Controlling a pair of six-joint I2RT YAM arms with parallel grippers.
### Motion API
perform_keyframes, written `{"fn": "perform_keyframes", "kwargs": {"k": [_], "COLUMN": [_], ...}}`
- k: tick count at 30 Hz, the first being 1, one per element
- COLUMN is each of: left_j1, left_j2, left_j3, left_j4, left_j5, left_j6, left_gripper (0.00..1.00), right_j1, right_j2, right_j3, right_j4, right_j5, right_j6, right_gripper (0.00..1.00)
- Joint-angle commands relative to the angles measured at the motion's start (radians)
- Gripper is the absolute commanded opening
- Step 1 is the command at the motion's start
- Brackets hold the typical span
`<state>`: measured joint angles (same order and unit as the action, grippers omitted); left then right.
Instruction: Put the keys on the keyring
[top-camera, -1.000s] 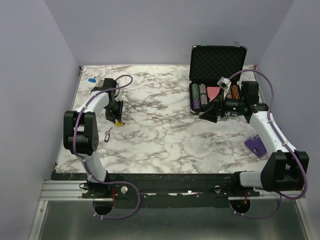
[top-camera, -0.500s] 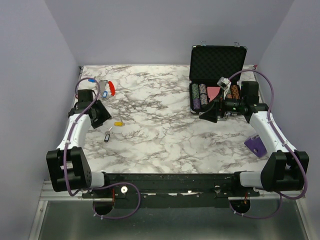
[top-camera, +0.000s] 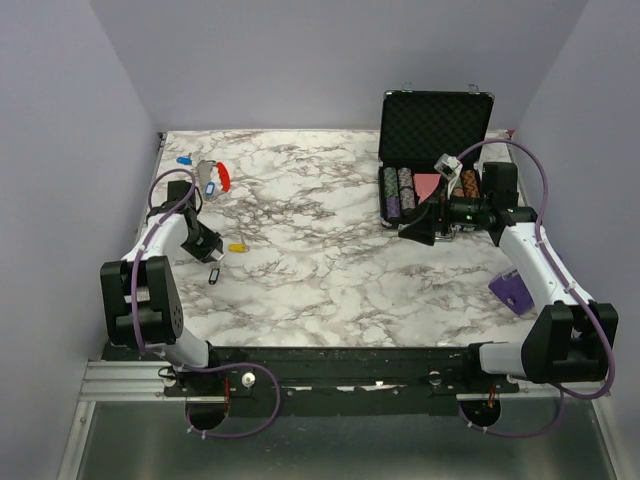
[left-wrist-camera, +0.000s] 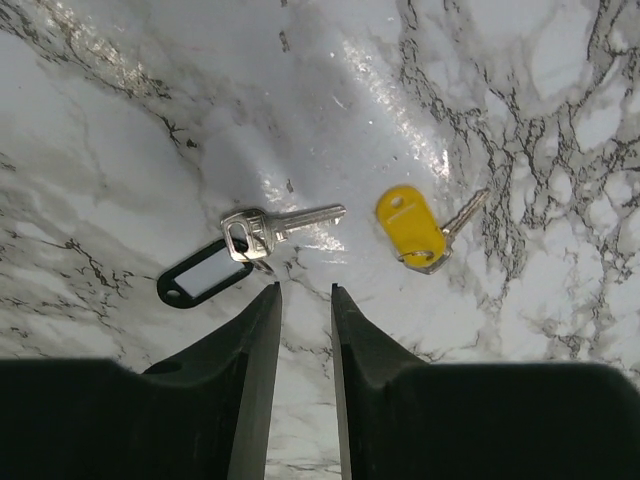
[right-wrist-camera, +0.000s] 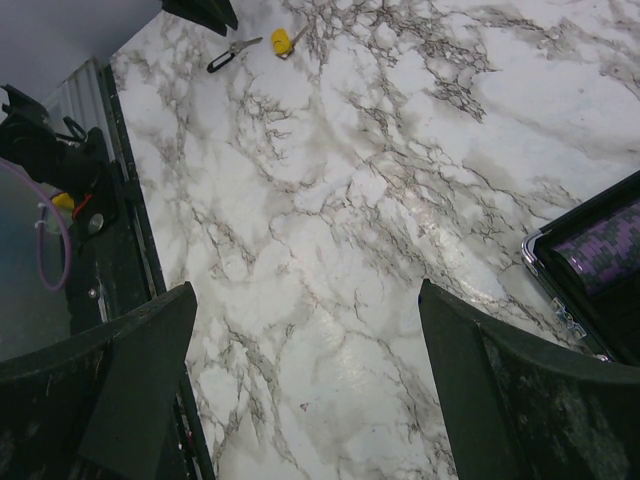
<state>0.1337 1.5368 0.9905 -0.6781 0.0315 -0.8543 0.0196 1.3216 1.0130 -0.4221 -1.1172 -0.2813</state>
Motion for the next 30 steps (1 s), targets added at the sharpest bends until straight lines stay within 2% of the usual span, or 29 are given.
{"fn": "perform_keyframes", "kwargs": {"k": [1,2,17,30], "left_j1": [0.000,0.001,0.000,0.000], "left_j2": [0.069,0.078,0.163,0.143], "left_j3": [0.068,0.074,0.094,0.079], "left_j4": [-0.081,-0.095,-0.136,-0.121], "left_j5": [-0.065,-0.065,-0.056,-0.038], "left_j6": [-0.072,-0.075,-0.109,-0.091], "left_gripper": [0.34,0.38,0.39,0.25], "right_j1": [0.006,0.005,0.006,0.005], "right_j2": [-0.021,-0.022,-0.022,-0.025], "right_j3": [0.025,0.025,0.036,0.038], "right_j4": [-0.024,-0.026,-0.041,-0.047], "right_j5": [-0.009,-0.009,-0.007,0.000], "right_j6": [-0.007,-0.009,-0.024,-0.029], "right_gripper": [1.00,1.00,1.00,1.00]}}
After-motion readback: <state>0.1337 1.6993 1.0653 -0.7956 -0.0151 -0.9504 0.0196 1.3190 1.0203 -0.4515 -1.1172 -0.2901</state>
